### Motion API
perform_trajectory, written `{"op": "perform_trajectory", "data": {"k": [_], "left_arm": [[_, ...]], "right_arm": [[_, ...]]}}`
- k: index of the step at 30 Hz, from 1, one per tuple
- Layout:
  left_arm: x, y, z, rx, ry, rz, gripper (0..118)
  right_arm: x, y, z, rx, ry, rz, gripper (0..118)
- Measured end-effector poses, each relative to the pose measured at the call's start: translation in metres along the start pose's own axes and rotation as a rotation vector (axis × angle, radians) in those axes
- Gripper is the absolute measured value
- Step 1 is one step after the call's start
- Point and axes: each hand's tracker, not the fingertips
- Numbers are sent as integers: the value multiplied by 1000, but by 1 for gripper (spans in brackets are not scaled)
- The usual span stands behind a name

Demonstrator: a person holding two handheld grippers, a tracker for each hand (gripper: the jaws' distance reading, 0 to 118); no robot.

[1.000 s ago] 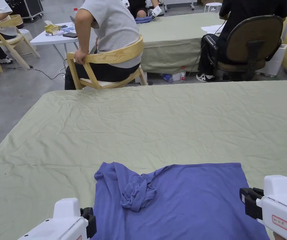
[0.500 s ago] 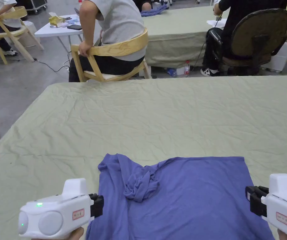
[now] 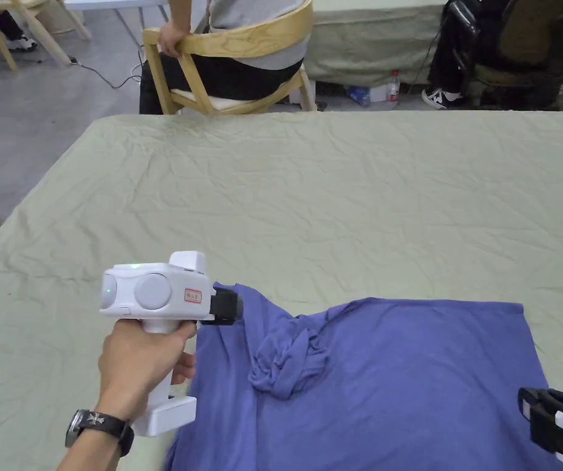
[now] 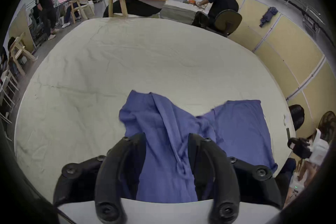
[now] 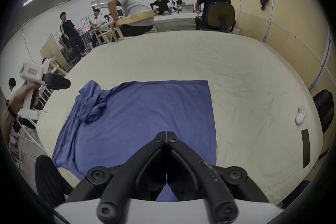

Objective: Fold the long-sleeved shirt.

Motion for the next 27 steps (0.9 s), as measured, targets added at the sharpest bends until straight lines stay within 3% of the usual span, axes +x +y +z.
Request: {"op": "perform_trajectory", "data": {"k": [11,15,16,18,19,27], "left_arm": [[-16,7,-110,-127,38,56,55],[-6,5,-105,-111,44,6,54],[-2,4,-105,-112,52,-1,48],[-6,3,-106,-94,78,-19,19],[-5,0,-103,-73,88,-24,14],[-19,-10,-108,-26,62,13,12]], "right_arm": [[7,7,-43,-70,-21,-8,0],[7,6,-51,-82,-21,0,0],[6,7,-53,-84,-20,-1,0],[4,8,-55,-82,-17,-5,0],[3,8,-55,-81,-15,-7,0],[9,30,-63,-73,-12,5,1]]}}
